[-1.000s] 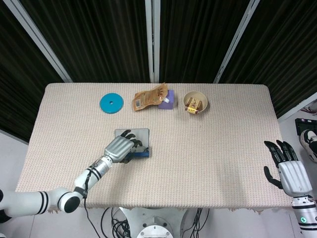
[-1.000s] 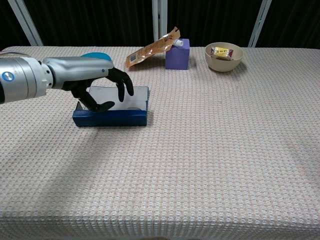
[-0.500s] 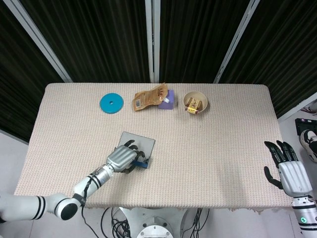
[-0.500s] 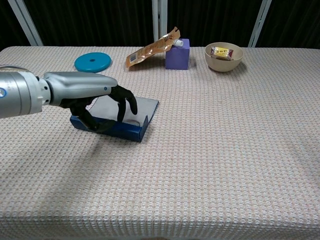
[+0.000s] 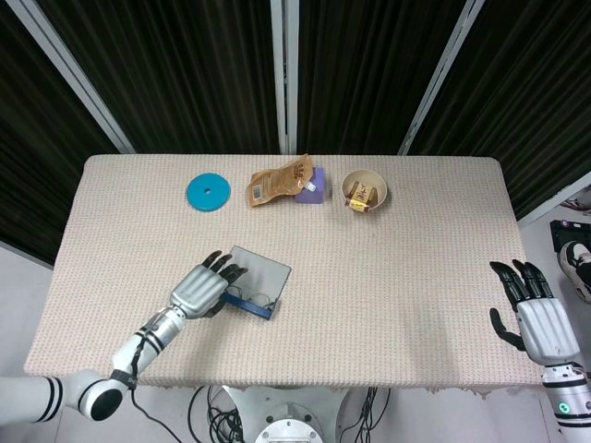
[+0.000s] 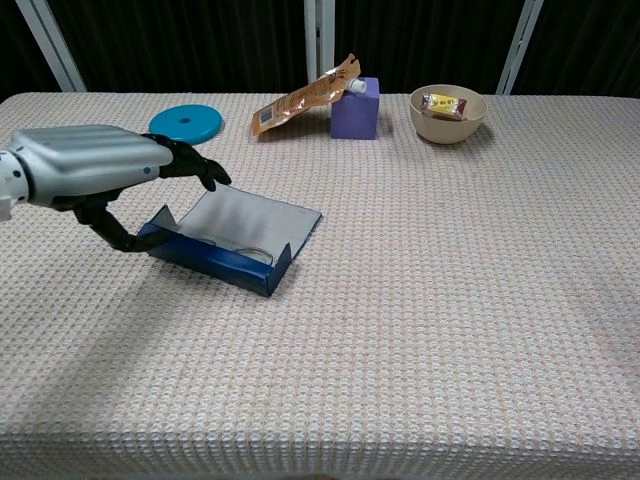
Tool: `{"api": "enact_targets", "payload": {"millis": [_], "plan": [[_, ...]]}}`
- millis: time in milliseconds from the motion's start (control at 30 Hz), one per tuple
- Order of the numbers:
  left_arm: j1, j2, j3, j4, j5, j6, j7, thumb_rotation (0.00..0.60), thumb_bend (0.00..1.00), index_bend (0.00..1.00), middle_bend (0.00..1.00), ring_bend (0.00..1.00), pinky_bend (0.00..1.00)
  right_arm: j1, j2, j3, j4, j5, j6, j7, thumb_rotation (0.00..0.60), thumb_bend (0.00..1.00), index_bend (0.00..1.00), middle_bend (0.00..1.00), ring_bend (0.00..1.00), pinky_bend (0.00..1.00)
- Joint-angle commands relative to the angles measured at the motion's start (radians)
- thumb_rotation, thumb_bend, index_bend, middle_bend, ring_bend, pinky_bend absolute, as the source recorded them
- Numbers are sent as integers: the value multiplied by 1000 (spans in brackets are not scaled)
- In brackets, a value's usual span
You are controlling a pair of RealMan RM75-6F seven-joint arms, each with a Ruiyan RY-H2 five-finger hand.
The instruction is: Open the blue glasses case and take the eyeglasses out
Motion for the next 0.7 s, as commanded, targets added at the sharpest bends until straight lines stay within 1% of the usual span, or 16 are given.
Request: {"api": "enact_targets", "payload": {"millis": [33,133,300,500,700], "plan": [[10,-18,4,28,-5,2,28,600,320,65,80,0,0,0,1,0,-2,-2,2,-1,600,447,0,133,0,0],[12,-37,-1,56,-17,0,54,600,265,44,49,0,0,-1,4,1,-5,-3,7,-2,600,447,0,133,0,0],[10,-82,-29,128,-32,2,73,600,203,35,28,0,0,-3,6,0,-4,-2,9,0,600,447,0,133,0,0],[-25,-137,-91,215,-34,-32,47,600,169,35,28,0,0,-11,4,-2,4,3,15,8,600,447,0,133,0,0],[-108,-207,-178,322,-70,-117,27,600,156,35,29,0,0,-26,2,-4,21,15,28,28,600,447,0,133,0,0]]}}
